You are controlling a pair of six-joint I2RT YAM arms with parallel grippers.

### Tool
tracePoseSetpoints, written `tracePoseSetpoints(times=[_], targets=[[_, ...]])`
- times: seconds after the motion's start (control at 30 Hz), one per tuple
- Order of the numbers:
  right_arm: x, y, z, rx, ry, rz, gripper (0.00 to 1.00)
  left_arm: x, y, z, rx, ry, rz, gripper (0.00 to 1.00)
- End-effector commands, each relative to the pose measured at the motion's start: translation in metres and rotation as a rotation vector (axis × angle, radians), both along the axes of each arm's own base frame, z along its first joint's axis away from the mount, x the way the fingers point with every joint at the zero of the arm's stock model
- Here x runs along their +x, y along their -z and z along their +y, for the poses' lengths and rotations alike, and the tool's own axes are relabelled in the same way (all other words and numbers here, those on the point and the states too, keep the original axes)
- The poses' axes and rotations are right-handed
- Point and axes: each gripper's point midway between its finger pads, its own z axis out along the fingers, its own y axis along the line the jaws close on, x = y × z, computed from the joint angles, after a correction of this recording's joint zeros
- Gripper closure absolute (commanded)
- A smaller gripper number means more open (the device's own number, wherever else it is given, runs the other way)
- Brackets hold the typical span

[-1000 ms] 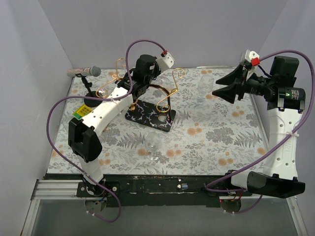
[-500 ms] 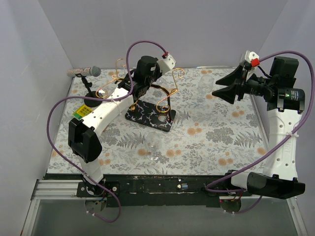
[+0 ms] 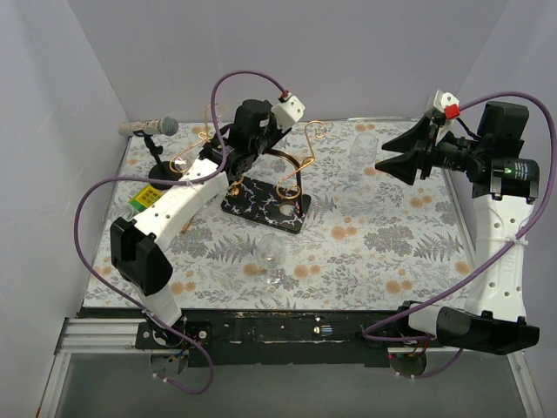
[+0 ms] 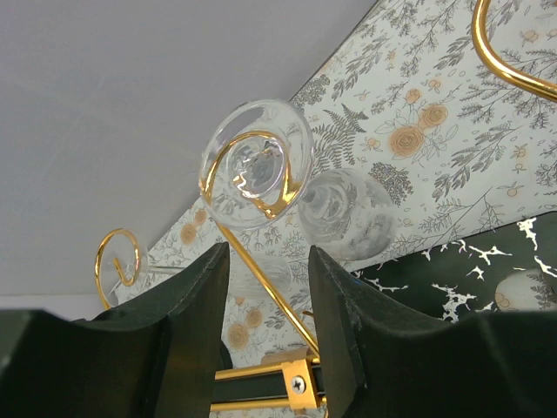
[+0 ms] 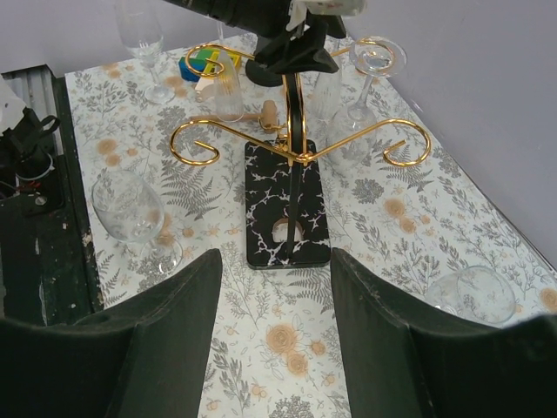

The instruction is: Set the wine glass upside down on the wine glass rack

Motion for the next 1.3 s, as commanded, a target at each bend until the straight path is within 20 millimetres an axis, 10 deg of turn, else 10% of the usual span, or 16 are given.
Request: tracePoseSetpoints(times=[0.0,0.33,0.63,0.9,1.27], targets=[[-0.003,-0.007,0.000,0.003,-0.001,-0.037,0.39,-0.022,-0.039,0.007,-0.095,0.011,-0.041,0.58],[0.003,-0.003,-0.004,-0.028,0.037,-0.051,0.39,-0.047,-0.075,0.007,-0.289,0.030,-0.057,0.45],[0.018,0.030,-0.013,-0.125,0.053,-0.100,0.37,-0.111,-0.117,0.039,-0.661,-0.001,-0.071,0.02],[0.029,0.071,0.002,-0.238,0.008,-0.028,0.35,-0.169,-0.113,0.053,-0.884,0.046,0.034,0.02],[-0.027,0.112,0.059,-0.277,-0.364,-0.134,0.35,-0.221,-0.101,0.066,-1.050,0.066,0.161,0.02]])
